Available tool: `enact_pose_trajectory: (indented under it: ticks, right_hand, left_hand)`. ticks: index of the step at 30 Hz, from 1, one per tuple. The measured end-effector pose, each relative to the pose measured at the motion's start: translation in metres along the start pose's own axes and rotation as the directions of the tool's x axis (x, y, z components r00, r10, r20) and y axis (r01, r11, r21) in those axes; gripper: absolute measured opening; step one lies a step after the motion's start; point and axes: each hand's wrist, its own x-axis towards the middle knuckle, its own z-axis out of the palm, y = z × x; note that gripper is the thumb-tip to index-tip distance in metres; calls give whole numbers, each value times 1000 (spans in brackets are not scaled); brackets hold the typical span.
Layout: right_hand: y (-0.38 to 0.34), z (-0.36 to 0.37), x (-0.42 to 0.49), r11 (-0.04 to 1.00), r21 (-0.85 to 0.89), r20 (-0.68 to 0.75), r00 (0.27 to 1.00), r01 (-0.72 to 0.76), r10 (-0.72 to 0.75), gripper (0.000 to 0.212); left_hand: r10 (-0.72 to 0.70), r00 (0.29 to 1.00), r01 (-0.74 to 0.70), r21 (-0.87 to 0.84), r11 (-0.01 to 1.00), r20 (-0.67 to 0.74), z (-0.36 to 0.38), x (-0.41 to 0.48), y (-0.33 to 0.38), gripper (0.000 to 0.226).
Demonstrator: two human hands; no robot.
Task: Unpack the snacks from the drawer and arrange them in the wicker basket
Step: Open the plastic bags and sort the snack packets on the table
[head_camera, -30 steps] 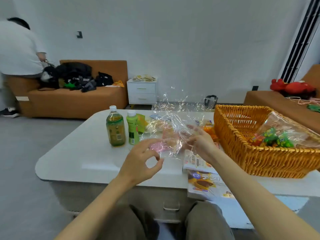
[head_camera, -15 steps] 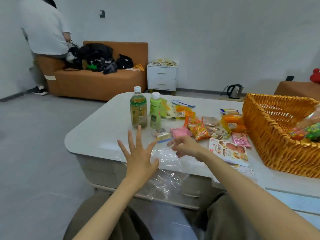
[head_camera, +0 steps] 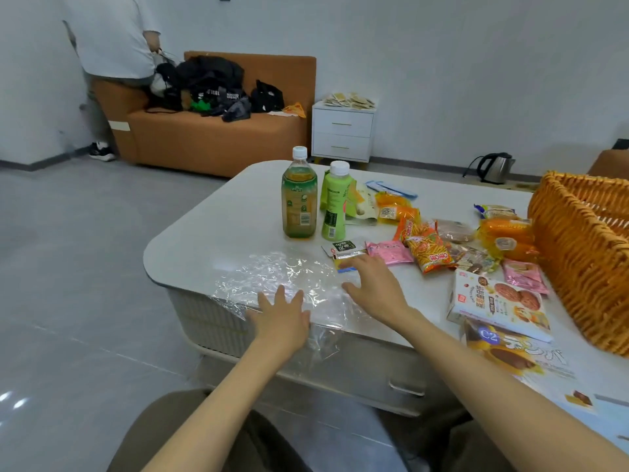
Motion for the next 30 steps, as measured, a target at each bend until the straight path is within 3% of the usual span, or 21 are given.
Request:
enact_pose_trajectory:
  ticks: [4, 6, 14, 18, 23, 26, 30]
  right_hand:
    - [7, 12, -10, 993, -18, 186, 975, -118, 119, 50]
    - [6, 22, -8, 991, -9, 190, 973, -132, 132, 51]
    - [-2, 42, 9, 889, 377, 7, 961, -259, 277, 50]
    - [-6, 40, 2, 818, 553, -138, 950, -159, 279, 36]
    - [5, 10, 3, 769, 639, -365, 869, -26, 333, 26]
    - [15, -18, -6, 780, 625, -503, 780, 31, 372, 25]
    - [36, -41, -20, 787, 617, -598, 657, 12, 459, 25]
  left_hand:
    - [-107, 994, 106, 35, 994, 29, -9, 15, -1, 53]
    - [-132, 991, 130, 52, 990, 31, -12, 21, -4, 53]
    - [-25, 997, 21, -62, 998, -68, -8, 29, -21, 48]
    - [52, 979, -85, -161, 983, -199, -9, 27, -20, 48]
    - [41, 953, -118, -244, 963, -299, -11, 16, -14, 54]
    - [1, 973, -64, -263, 963, -232, -9, 7, -6, 68]
    - [139, 989, -133, -107, 985, 42, 5, 5, 10, 85]
